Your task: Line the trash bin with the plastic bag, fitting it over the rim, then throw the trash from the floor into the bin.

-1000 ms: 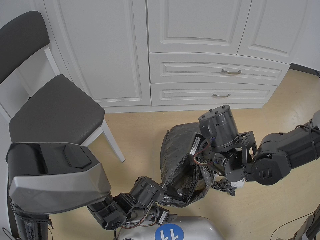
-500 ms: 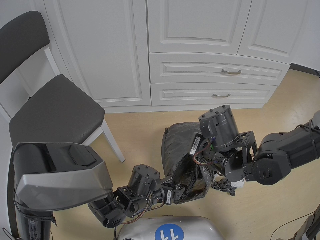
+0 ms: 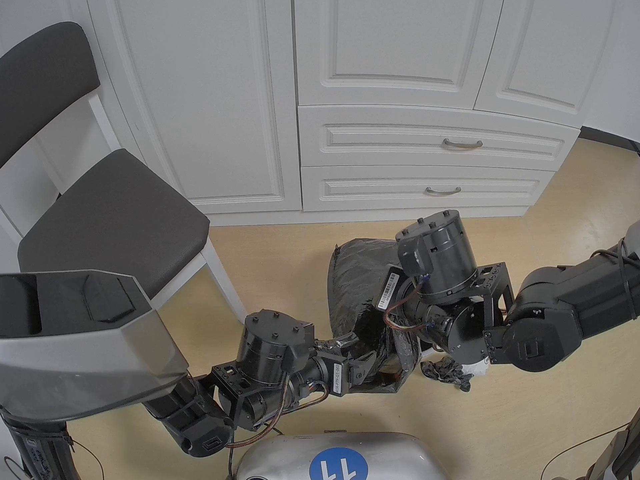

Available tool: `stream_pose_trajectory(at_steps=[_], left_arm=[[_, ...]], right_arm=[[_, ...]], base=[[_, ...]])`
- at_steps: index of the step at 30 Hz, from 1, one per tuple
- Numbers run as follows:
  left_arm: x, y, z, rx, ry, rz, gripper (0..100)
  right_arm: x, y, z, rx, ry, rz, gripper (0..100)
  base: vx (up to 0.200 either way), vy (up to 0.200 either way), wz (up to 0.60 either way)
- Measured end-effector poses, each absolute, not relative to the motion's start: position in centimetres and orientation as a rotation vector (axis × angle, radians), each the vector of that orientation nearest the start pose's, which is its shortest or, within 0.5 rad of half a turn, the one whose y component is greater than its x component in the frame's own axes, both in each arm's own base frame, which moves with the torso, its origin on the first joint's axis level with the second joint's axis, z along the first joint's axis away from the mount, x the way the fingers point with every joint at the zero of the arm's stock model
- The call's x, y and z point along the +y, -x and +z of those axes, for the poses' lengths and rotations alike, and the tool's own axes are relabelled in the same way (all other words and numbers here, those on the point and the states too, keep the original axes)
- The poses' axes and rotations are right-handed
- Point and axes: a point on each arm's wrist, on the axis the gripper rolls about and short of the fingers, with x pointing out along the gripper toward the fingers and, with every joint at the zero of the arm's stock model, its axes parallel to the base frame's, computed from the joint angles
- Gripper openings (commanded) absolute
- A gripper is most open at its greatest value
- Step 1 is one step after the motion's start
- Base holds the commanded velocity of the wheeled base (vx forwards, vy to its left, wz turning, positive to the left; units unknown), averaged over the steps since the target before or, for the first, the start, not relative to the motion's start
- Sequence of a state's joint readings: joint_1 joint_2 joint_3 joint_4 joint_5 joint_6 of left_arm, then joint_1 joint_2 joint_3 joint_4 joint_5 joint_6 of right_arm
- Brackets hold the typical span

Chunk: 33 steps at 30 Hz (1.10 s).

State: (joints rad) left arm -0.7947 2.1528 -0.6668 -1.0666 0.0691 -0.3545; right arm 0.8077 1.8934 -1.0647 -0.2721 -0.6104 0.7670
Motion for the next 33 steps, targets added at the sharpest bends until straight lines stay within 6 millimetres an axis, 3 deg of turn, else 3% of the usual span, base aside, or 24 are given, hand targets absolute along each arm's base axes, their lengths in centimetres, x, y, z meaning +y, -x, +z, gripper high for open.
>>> stream_pose_trajectory(at_steps=[16, 27, 33], left_arm=[[-25.6, -21.7, 4.8, 0.503, 0.144, -0.723, 100], [-26.8, -20.1, 3.3, 0.551, 0.114, -0.77, 100], [-27.7, -20.3, 2.7, 0.499, 0.143, -0.791, 100]], right_arm=[[24.8, -25.7, 15.9, 0.447, -0.416, 0.014, 0], [24.9, -25.9, 15.9, 0.446, -0.419, 0.012, 0], [24.9, -26.0, 15.8, 0.446, -0.424, 0.01, 0]], base=[[0.0, 0.0, 0.0], [0.0, 0.0, 0.0], [0.0, 0.0, 0.0]])
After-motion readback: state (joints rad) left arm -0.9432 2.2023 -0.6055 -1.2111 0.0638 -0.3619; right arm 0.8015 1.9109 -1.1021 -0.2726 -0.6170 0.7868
